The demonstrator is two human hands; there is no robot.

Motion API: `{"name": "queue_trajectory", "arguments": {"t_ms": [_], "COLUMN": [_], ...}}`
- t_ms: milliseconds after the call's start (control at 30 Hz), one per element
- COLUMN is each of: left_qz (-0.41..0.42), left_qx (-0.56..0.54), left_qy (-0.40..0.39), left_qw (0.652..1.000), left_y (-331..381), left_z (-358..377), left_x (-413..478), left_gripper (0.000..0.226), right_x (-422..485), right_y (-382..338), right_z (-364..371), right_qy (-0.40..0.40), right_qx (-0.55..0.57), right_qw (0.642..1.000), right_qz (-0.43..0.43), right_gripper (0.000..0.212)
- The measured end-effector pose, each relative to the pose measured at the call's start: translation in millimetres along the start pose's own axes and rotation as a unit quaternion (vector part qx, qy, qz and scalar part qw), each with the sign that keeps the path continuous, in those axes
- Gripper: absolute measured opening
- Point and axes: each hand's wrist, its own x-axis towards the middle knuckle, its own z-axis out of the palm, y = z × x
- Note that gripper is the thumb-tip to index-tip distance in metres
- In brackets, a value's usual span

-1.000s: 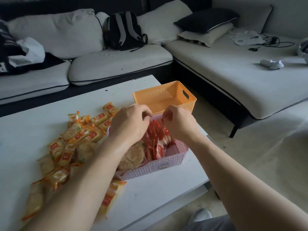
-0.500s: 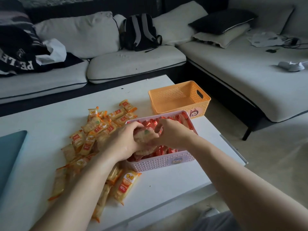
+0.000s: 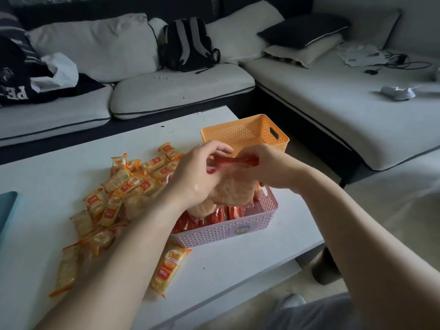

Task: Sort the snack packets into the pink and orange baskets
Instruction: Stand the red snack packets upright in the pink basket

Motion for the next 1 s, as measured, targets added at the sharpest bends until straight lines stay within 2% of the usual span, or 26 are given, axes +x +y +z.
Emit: {"name": "queue_trajectory", "arguments": {"t_ms": [67, 167, 233, 267, 400, 567, 667, 767, 867, 933, 1000], "left_qz": [-0.015, -0.021, -0.039, -0.050, -0.068, -0.115, -0.137, -0.155, -0.151, -0.128, -0.125], "left_qx": [-0.002, 0.140, 0.233, 0.267, 0.378, 0.334, 0.312, 0.288, 0.160, 0.114, 0.167], "left_qy": [0.038, 0.020, -0.036, -0.055, -0.067, -0.067, -0.064, -0.063, -0.044, -0.006, 0.000], "left_qw": [0.999, 0.990, 0.971, 0.961, 0.921, 0.933, 0.938, 0.943, 0.975, 0.985, 0.978], "left_y": [-2.7, -12.3, -13.6, -13.4, -17.6, -25.7, -23.0, -19.4, -20.3, -24.2, -32.5], "left_z": [11.9, 28.4, 39.4, 45.2, 63.6, 60.8, 59.1, 56.4, 42.8, 27.1, 11.5], "left_x": [2.9, -0.7, -4.7, -6.0, -3.2, 3.9, 2.4, 0.9, -2.6, -6.7, -11.0], "left_gripper": [0.036, 0.017, 0.008, 0.013, 0.021, 0.027, 0.029, 0.016, 0.005, 0.011, 0.023], "right_x": [-2.4, -7.2, -7.7, -6.2, -0.5, -2.8, 0.9, 4.9, 9.0, 10.3, 9.3], "right_y": [13.9, 30.7, 32.7, 32.9, 32.5, 26.0, 19.7, 15.1, 17.3, 20.9, 22.4], "right_z": [-7.2, -11.7, -5.8, -1.5, 8.2, 4.6, 27.7, 54.2, 54.5, 44.7, 40.5], "right_qy": [0.032, 0.076, 0.069, 0.061, 0.000, 0.012, 0.023, 0.033, 0.001, -0.040, -0.068], "right_qx": [-0.036, -0.101, -0.155, -0.172, -0.203, -0.274, -0.302, -0.254, -0.188, -0.082, -0.056], "right_qw": [0.998, 0.988, 0.980, 0.978, 0.976, 0.956, 0.946, 0.957, 0.971, 0.982, 0.982], "right_qz": [0.036, 0.088, 0.101, 0.101, 0.080, 0.107, 0.117, 0.136, 0.145, 0.165, 0.168], "right_gripper": [0.007, 0.012, 0.020, 0.024, 0.035, 0.029, 0.024, 0.017, 0.018, 0.020, 0.019]}}
